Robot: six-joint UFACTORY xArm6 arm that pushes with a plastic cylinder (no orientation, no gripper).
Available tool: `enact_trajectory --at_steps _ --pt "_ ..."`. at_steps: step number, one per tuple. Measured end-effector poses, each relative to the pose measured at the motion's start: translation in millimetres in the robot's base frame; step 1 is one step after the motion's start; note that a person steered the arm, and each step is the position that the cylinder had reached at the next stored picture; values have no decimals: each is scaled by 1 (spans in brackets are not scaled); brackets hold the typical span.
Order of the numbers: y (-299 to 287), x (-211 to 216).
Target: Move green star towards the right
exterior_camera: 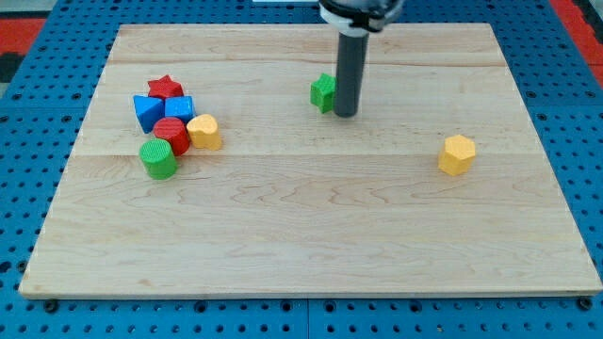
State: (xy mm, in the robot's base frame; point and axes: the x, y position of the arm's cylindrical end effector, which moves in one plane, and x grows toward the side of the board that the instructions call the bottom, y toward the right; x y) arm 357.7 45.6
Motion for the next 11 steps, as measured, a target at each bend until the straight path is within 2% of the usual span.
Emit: enact_trajectory --at_steps 1,3,6,8,10,11 --pt "-4 1" --pt "-42 40" --pt "-63 -32" --pt "-55 -37" --pt "-2 -40" --pt "-40 -41"
